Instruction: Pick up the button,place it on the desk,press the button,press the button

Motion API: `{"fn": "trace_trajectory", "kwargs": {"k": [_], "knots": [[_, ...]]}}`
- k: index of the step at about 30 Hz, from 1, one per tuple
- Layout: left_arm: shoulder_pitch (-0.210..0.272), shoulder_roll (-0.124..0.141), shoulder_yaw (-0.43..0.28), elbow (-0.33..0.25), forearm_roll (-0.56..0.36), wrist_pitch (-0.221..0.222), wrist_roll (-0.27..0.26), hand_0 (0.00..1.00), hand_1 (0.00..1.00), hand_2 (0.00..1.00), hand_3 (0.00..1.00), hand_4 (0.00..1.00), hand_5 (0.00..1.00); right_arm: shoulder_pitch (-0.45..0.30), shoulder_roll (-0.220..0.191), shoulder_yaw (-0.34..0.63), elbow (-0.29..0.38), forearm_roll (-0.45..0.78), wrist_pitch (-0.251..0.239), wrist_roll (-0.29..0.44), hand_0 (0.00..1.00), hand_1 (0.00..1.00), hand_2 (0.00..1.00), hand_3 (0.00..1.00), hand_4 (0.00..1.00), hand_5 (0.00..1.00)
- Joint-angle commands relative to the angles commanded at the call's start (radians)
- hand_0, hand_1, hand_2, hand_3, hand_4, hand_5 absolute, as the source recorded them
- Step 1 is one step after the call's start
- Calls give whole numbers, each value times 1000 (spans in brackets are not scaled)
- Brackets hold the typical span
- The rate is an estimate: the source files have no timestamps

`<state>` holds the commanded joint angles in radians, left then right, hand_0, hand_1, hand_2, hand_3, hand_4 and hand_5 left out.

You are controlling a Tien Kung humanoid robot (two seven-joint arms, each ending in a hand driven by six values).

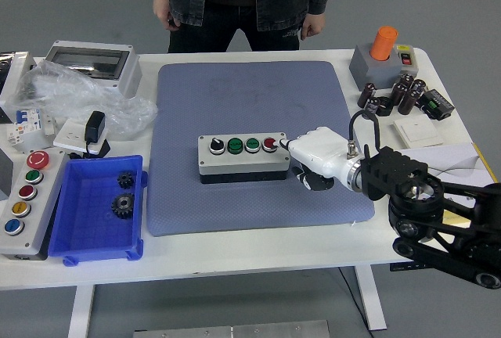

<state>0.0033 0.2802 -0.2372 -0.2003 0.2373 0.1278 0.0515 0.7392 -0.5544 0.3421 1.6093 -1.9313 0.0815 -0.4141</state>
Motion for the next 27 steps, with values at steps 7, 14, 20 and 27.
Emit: {"fn": "trace_trajectory", "kwargs": {"k": [7,14,20,27], "knots": [[1,-1,3,0,-3,0,0,606,618,585,609,543,408,7,3,5,-10,7,-3,2,477,498,294,854,398,2],[1,0,2,0,-1,0,0,606,618,585,609,544,409,20,9,-18,-14,26,1,5,473,494,294,854,399,2],[-1,2,0,0,1,1,-1,606,618,585,609,544,408,34,13,-55,-13,38,11,2,470,486,290,848,398,2],[1,1,0,0,0,1,-1,606,618,585,610,544,409,32,-4,2,7,44,-51,41,451,466,281,838,395,2]]}}
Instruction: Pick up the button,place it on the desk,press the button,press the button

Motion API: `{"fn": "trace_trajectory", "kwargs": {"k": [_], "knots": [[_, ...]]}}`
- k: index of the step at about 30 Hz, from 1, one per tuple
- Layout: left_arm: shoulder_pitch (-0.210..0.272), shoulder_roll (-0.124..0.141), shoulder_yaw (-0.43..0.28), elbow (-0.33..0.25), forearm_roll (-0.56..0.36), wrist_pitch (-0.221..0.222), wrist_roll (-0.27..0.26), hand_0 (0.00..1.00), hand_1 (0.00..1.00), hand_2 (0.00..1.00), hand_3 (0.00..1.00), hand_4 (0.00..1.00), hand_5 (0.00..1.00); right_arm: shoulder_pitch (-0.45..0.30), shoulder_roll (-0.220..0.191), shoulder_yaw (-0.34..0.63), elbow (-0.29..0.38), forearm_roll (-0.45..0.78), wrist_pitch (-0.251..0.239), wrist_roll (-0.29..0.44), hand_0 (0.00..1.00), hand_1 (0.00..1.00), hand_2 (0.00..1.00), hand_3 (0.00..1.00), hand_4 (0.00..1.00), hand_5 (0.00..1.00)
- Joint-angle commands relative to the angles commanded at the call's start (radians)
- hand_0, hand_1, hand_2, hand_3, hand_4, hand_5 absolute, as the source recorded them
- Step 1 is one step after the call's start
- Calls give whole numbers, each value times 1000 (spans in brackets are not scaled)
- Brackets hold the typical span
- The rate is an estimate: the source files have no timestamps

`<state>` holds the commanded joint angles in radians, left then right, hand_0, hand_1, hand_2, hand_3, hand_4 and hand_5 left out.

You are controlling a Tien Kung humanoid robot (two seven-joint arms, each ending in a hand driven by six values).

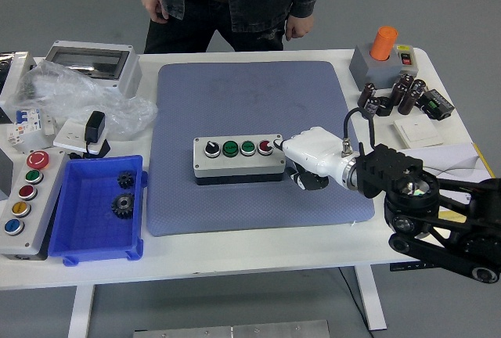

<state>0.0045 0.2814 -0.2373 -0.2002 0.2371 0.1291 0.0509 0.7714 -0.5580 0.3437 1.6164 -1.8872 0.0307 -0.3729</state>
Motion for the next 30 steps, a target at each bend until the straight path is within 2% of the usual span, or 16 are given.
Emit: {"fn": "trace_trajectory", "kwargs": {"k": [5,14,15,20,21,26,27,30], "knots": [[1,-1,3,1,-2,0,0,606,618,585,609,543,409,-11,-15,66,5,31,-83,55,442,455,278,834,393,2],[2,-3,4,0,-3,-1,3,606,618,585,609,541,407,-44,-3,104,-31,85,-145,98,421,454,285,830,401,2],[3,-3,4,0,-3,-1,3,606,618,585,608,540,408,-49,0,107,-36,85,-155,100,498,574,604,872,622,223],[4,-5,6,0,-4,-4,6,606,618,585,608,540,408,-94,29,135,-67,76,-217,117,498,574,604,872,622,223],[4,-5,6,0,-5,-4,6,606,618,585,608,539,406,-103,34,141,-71,72,-225,121,795,824,892,996,947,511],[2,-7,2,1,-1,-7,7,606,618,585,608,539,406,-179,76,209,-97,85,-291,161,795,824,892,996,947,511],[2,-8,1,1,-1,-7,7,607,619,585,608,542,403,-198,86,229,-104,96,-310,175,905,911,976,998,998,647],[3,-9,1,1,0,-8,7,607,619,585,608,542,403,-255,111,288,-121,146,-369,227,905,911,976,998,998,647]]}}
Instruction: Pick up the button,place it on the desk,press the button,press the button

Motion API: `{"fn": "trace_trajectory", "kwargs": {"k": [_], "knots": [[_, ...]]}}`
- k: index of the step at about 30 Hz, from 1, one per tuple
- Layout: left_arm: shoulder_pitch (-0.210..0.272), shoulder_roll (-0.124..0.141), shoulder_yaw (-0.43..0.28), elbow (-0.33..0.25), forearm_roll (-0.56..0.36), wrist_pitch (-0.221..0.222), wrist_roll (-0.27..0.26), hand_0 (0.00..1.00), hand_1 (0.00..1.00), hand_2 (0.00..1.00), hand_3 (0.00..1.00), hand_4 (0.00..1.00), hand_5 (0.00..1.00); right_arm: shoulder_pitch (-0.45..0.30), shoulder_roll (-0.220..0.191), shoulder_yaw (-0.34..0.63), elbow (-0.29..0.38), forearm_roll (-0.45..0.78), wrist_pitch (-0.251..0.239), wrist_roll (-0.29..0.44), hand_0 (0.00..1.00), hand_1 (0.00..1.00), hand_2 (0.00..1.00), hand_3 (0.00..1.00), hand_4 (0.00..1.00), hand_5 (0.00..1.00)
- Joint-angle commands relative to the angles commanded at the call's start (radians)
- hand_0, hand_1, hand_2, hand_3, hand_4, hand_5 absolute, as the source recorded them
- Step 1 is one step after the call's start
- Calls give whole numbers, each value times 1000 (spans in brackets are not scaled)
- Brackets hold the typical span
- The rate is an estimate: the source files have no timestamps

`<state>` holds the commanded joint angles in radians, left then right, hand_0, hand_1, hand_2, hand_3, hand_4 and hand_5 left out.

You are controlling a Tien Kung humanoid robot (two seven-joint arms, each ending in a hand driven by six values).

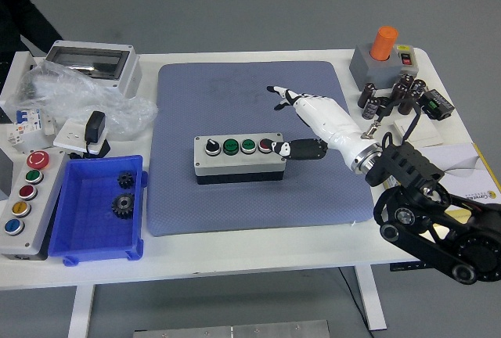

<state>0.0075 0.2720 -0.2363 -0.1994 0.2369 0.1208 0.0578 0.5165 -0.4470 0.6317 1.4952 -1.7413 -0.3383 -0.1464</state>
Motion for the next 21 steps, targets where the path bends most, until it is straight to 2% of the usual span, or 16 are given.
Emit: {"fn": "trace_trajectory", "kwargs": {"k": [5,7,8,9,14,15,20,21], "knots": [[2,0,-1,0,0,0,-1,606,618,585,608,543,402,-87,20,91,-41,155,-100,130,924,903,954,998,998,688],[2,0,-2,0,1,0,-1,606,618,585,608,543,402,-118,24,112,-66,234,-118,200,924,903,954,998,998,688],[2,0,-2,0,1,0,-1,606,618,585,608,543,402,-131,26,120,-76,270,-114,233,924,903,954,998,998,688],[2,-1,-2,0,2,0,0,607,618,585,608,545,403,-142,28,126,-84,306,-107,266,875,813,839,814,942,807],[1,-2,-7,0,7,-1,1,607,618,585,608,545,403,-191,49,170,-114,501,-28,425,875,813,839,814,942,807],[1,-2,-8,0,8,-1,1,608,618,585,609,545,401,-196,52,177,-116,537,-14,450,793,724,750,716,895,947],[0,-2,-12,-1,13,-3,3,608,618,585,609,545,401,-208,59,200,-124,720,33,560,793,724,750,716,895,947],[0,-2,-12,-1,13,-3,3,608,618,584,609,552,396,-210,59,202,-124,753,37,575,769,697,724,686,880,998]]}}
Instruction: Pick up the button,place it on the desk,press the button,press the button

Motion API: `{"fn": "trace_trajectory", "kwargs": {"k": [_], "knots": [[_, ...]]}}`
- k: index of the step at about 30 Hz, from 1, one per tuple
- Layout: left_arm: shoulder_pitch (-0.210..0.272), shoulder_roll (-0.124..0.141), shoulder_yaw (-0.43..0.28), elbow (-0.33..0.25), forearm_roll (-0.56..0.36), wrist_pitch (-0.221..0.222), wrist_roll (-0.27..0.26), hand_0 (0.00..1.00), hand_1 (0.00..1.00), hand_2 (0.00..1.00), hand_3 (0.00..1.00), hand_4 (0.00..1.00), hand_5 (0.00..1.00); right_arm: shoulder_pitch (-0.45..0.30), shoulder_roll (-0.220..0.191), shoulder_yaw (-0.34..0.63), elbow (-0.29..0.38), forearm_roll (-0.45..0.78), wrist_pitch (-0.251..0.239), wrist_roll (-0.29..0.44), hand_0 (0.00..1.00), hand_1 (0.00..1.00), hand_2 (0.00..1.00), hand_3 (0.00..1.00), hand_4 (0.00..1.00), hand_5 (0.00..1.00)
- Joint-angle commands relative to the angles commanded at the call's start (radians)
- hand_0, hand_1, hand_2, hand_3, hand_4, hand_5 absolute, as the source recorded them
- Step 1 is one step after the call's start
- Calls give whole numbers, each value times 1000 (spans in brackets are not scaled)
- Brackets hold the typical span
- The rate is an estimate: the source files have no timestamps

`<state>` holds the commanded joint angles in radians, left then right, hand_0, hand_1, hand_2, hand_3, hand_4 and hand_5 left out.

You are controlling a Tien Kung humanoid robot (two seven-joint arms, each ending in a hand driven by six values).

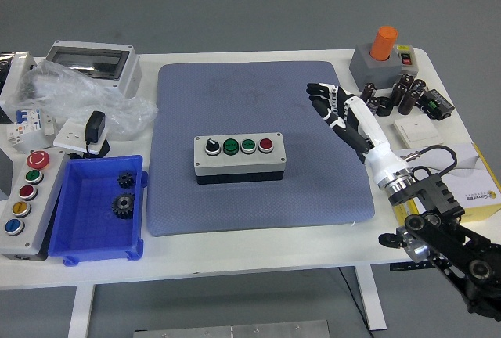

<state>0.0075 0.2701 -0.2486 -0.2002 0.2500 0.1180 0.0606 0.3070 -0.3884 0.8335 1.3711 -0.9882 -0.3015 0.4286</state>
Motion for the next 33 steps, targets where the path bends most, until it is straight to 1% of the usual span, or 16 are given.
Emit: {"fn": "trace_trajectory", "kwargs": {"k": [3,10,14,16,19,21,23,24,25,27,28,29,30,32,33], "knots": [[0,1,-1,0,0,0,0,608,618,584,609,552,396,-3,2,4,-2,79,6,22,769,697,724,686,880,998],[0,1,-4,-1,3,-1,1,609,618,585,608,562,388,-5,8,-6,-13,227,20,42,766,688,722,678,885,998],[0,1,-8,-1,6,-2,1,609,619,584,608,563,385,-8,12,-22,-29,315,50,56,773,689,723,677,886,998],[0,1,-10,-1,8,-2,1,609,619,584,608,563,385,-12,18,-24,-44,369,84,60,773,689,723,677,886,998],[0,-1,-13,-1,11,-3,2,609,620,584,608,567,384,-19,25,-12,-52,418,112,50,764,682,720,665,888,998],[1,-2,-18,-1,16,-3,2,609,620,584,608,567,384,-28,29,5,-47,402,109,35,764,682,720,665,888,998],[1,-3,-24,-2,22,-4,2,609,620,584,608,567,384,-39,39,33,-23,352,66,-4,764,682,720,665,888,998],[2,-3,-26,-2,24,-4,2,609,620,585,610,587,374,-45,46,48,-3,310,37,-31,729,656,702,644,886,998],[2,-4,-27,-2,25,-4,2,609,620,585,610,587,374,-49,51,58,14,274,12,-56,729,656,702,644,886,998],[3,-5,-27,-2,26,-4,2,609,620,585,610,587,374,-54,62,76,42,204,-32,-116,729,656,702,644,886,998],[2,-6,-28,-2,26,-4,2,609,620,585,610,587,374,-56,68,86,54,156,-60,-157,729,656,702,644,886,998],[2,-6,-29,-2,27,-4,2,609,620,585,610,587,374,-57,69,93,59,114,-73,-191,729,656,702,644,886,998],[1,-6,-30,-2,28,-4,2,609,620,586,611,592,373,-59,70,98,62,84,-75,-215,684,632,668,637,853,880],[0,-6,-32,-2,29,-5,2,609,620,586,611,592,373,-62,69,108,67,6,-63,-277,684,632,668,637,853,880],[-1,-5,-33,-2,31,-5,2,609,620,586,611,592,373,-64,67,113,70,-42,-46,-316,684,632,668,637,853,880]]}}
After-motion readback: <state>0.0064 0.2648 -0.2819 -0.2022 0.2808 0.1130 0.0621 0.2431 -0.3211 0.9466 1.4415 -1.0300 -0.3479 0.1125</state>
